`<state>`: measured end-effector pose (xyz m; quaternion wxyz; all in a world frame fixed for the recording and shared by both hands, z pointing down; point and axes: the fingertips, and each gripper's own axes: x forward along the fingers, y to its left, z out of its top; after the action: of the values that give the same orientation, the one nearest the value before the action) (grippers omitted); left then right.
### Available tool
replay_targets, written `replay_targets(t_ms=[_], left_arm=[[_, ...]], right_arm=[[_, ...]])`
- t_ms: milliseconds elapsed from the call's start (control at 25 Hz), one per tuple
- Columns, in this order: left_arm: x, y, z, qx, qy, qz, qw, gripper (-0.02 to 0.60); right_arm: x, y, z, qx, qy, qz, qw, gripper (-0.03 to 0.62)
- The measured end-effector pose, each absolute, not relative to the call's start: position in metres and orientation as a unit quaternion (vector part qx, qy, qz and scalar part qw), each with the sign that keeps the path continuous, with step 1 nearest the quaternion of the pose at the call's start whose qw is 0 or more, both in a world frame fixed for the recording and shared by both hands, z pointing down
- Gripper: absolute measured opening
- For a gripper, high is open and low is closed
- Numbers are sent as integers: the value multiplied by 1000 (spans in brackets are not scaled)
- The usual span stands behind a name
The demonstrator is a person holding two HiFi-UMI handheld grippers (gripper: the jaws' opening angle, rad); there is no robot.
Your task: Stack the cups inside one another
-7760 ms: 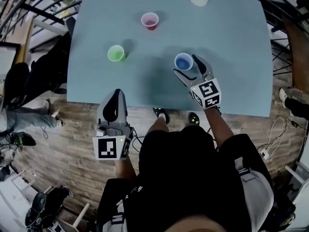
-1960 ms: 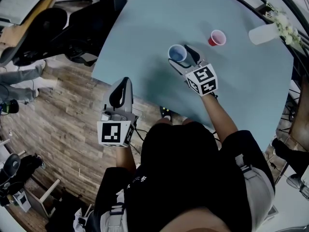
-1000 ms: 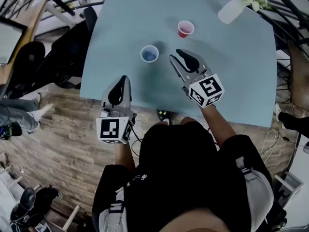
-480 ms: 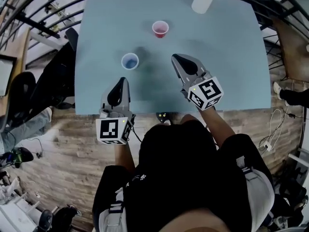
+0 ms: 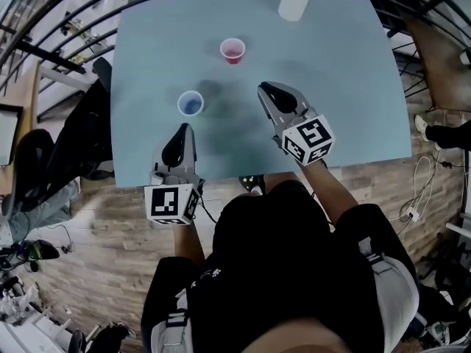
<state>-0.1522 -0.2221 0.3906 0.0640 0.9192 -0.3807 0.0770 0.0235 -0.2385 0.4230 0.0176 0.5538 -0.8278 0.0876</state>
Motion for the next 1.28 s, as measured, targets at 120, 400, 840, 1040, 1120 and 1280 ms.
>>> replay_targets(t_ms=[120, 400, 840, 1040, 1120, 1280], left_arm=[[-151, -223, 388, 917, -387, 76, 63, -8], [-163, -229, 387, 902, -416, 91, 67, -8], [-174, -240, 385, 877, -466, 94, 70, -8], [-175, -240, 381, 866, -483, 91, 86, -8], [-181, -243, 383, 860, -493, 96, 89, -8], [-186, -250, 390, 851, -506, 104, 93, -8]], right_arm=[[29, -248, 429, 554, -827, 91, 26, 47], [35, -282, 445, 542, -833, 108, 33, 144], [35, -337, 473, 520, -843, 111, 75, 264], [38, -356, 482, 512, -848, 113, 82, 291], [37, -366, 487, 507, -850, 116, 83, 304], [36, -383, 494, 501, -853, 115, 91, 317]])
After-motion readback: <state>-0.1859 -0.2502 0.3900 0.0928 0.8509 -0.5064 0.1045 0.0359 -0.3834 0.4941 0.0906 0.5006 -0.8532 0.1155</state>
